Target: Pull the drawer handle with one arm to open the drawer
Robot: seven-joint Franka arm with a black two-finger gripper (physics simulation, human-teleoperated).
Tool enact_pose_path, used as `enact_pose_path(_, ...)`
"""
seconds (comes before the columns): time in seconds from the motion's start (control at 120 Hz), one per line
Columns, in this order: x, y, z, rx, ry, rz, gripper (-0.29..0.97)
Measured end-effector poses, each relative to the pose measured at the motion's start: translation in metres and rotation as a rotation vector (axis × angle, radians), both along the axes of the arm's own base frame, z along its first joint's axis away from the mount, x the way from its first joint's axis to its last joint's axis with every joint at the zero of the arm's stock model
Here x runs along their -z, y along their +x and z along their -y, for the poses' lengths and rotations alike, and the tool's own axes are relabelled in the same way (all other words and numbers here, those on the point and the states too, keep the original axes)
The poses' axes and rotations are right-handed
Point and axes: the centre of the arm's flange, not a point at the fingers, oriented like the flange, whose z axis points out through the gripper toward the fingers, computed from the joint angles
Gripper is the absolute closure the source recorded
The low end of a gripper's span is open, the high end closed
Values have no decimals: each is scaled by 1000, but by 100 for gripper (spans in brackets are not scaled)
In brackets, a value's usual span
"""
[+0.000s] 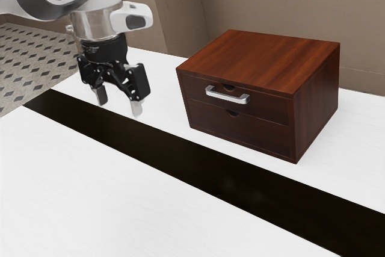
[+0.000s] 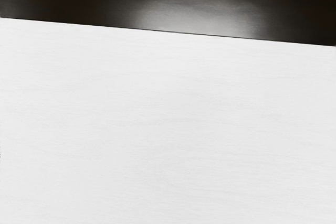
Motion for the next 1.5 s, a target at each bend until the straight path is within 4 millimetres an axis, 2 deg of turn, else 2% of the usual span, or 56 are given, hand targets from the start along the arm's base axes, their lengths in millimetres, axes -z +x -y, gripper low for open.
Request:
enact_pose_path(0.242,-7,6,-11,-32,1,66,0)
enact_pose_path(0.275,-23,2,-13,-36,1,102,0)
enact_pose_path(0.308,-59,-8,-14,-48,2,174,0)
enact_pose_path(0.342,-81,-17,-15,-72,1,215,0)
enact_pose_path(0.392,-94,-24,-17,-138,-5,237,0)
enact_pose_path(0.442,-96,-25,-18,-232,-21,237,0)
enact_pose_path(0.642,-69,0,-13,-605,-64,189,0)
enact_pose_path(0.7,-63,6,0,-667,-67,181,0)
enact_pose_path(0.808,-49,16,37,-738,-89,148,0)
enact_pose_path(0.858,-41,20,45,-781,-105,123,0)
enact_pose_path(0.942,-16,25,39,-874,-112,110,0)
enact_pose_path(1.017,10,17,29,-953,-127,125,0)
enact_pose_path(1.1,38,19,22,-1028,-153,166,0)
enact_pose_path(1.325,63,45,37,-1120,-269,310,0)
enact_pose_path(1.5,82,56,34,-1194,-329,363,0)
